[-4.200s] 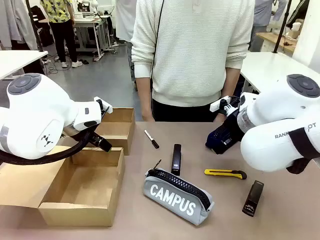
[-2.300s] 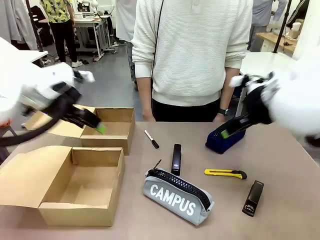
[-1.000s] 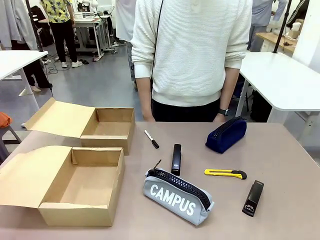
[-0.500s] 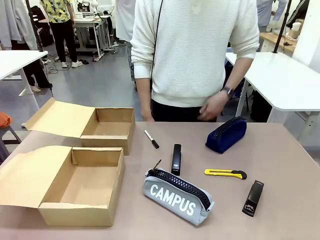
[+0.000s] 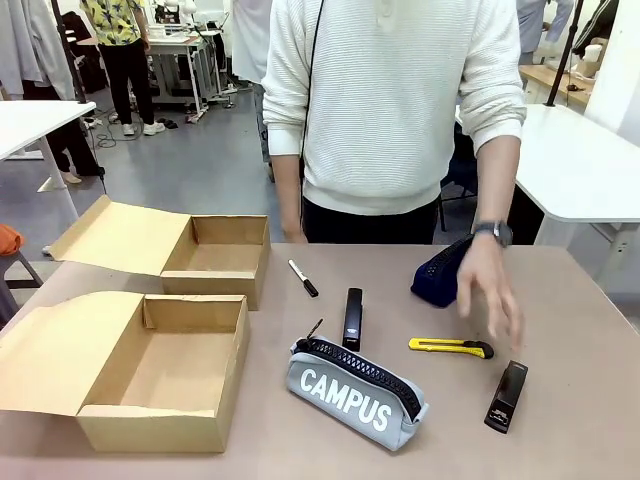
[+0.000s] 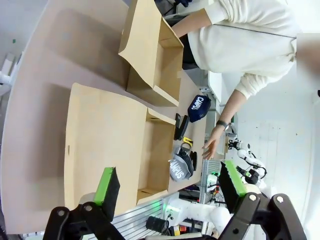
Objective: Place items inside the box.
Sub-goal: Pick up a Pencil pouch or Stapler and place it inside the Mailer Box closest to the robot.
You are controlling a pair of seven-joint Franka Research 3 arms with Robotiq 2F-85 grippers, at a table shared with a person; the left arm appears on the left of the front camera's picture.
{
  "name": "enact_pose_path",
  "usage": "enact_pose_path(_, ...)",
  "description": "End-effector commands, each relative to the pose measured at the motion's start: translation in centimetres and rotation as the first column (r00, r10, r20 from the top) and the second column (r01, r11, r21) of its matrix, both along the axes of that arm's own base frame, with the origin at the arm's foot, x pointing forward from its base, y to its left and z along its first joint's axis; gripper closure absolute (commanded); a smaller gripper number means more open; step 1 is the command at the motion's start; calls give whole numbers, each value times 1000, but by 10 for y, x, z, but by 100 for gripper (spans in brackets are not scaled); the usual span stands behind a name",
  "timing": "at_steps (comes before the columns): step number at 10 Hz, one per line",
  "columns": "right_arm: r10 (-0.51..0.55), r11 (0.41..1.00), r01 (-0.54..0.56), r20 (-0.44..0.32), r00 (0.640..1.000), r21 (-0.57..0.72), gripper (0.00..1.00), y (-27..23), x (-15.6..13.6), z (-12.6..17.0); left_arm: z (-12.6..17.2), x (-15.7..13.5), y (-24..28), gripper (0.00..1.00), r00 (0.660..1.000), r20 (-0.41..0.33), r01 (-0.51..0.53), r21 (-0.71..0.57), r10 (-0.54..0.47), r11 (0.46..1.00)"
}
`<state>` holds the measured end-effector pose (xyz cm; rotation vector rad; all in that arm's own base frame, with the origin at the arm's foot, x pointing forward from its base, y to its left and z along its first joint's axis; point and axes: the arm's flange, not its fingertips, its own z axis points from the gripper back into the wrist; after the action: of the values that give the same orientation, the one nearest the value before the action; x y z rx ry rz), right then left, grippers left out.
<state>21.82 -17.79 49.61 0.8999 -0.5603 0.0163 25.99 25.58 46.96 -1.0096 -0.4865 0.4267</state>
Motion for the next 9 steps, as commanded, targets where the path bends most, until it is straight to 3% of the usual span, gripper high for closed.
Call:
enact_pose_path(1, -205, 967, 200, 12, 979, 159, 0, -92, -16, 14, 0, -2, 0, 0, 1000, 16, 12, 4, -12, 1000)
enact_pose_path(3, -290, 917, 266, 37, 956, 298, 0, -150, -50, 27, 0, -2, 0, 0, 1000, 16, 12, 4, -12, 1000)
enact_pose_path(4, -407, 858, 372, 26, 913, 354, 0, -153, -48, 29, 0, -2, 0, 0, 1000, 16, 12, 4, -12, 1000)
enact_pose_path(5, -276, 943, 267, 15, 961, 198, 0, -131, -57, 14, 0, -2, 0, 0, 1000, 16, 12, 4, -12, 1000)
enact_pose_path(6, -276, 943, 267, 15, 961, 198, 0, -131, -57, 14, 0, -2, 0, 0, 1000, 16, 12, 4, -12, 1000)
enact_pose_path(7, -360, 900, 343, 15, 933, 268, 0, -162, -69, 22, 0, -2, 0, 0, 1000, 16, 12, 4, -12, 1000)
enact_pose_path(9, -301, 938, 286, 51, 952, 195, 0, -138, -70, 23, 0, -2, 0, 0, 1000, 16, 12, 4, -12, 1000)
